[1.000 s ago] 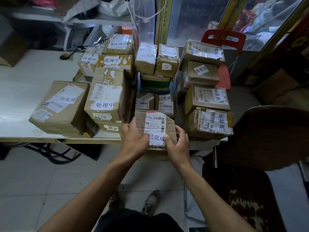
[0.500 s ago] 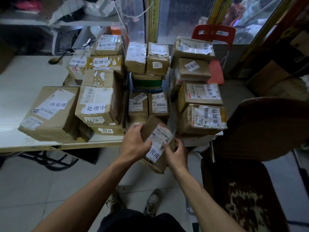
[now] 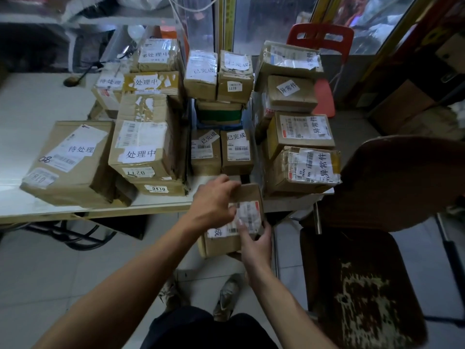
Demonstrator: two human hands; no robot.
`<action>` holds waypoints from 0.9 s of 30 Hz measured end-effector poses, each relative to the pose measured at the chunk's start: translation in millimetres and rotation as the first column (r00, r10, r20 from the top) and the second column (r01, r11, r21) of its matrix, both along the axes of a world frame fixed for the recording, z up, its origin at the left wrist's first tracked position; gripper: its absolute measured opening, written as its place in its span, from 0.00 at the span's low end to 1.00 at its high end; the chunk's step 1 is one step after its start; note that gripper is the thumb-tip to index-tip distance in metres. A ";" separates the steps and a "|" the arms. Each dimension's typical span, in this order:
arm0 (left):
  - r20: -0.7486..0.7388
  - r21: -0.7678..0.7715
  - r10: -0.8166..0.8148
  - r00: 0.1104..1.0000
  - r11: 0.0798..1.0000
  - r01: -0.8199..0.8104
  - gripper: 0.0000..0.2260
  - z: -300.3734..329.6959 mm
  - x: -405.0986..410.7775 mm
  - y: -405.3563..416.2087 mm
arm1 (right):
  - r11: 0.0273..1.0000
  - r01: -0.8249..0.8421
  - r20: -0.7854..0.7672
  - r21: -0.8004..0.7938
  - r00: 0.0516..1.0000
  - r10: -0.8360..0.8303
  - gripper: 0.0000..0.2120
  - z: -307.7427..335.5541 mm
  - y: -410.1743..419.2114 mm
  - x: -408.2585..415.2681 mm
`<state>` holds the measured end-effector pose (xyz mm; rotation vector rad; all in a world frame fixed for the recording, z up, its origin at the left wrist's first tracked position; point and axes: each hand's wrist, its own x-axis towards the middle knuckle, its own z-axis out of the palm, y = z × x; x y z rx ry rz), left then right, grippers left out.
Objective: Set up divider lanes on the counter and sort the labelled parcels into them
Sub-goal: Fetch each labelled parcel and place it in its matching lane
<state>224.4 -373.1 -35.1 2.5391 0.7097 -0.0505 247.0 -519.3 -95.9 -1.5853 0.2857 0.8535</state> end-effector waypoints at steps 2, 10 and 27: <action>0.006 -0.045 0.003 1.000 0.999 -0.002 0.29 6.0 5.5 13.8 | 1.000 0.025 -0.008 0.003 1.000 -0.025 0.29 -0.2 12.2 6.3; -0.157 0.054 -0.048 0.986 0.997 0.057 0.34 3.7 16.9 36.6 | 0.999 0.039 -0.056 -0.013 0.998 -0.039 0.29 -3.4 60.0 27.5; -0.270 0.086 -0.082 0.959 0.990 0.109 0.39 -9.9 -2.3 30.4 | 0.995 -0.036 -0.091 -0.090 0.995 0.028 0.37 11.6 95.3 61.3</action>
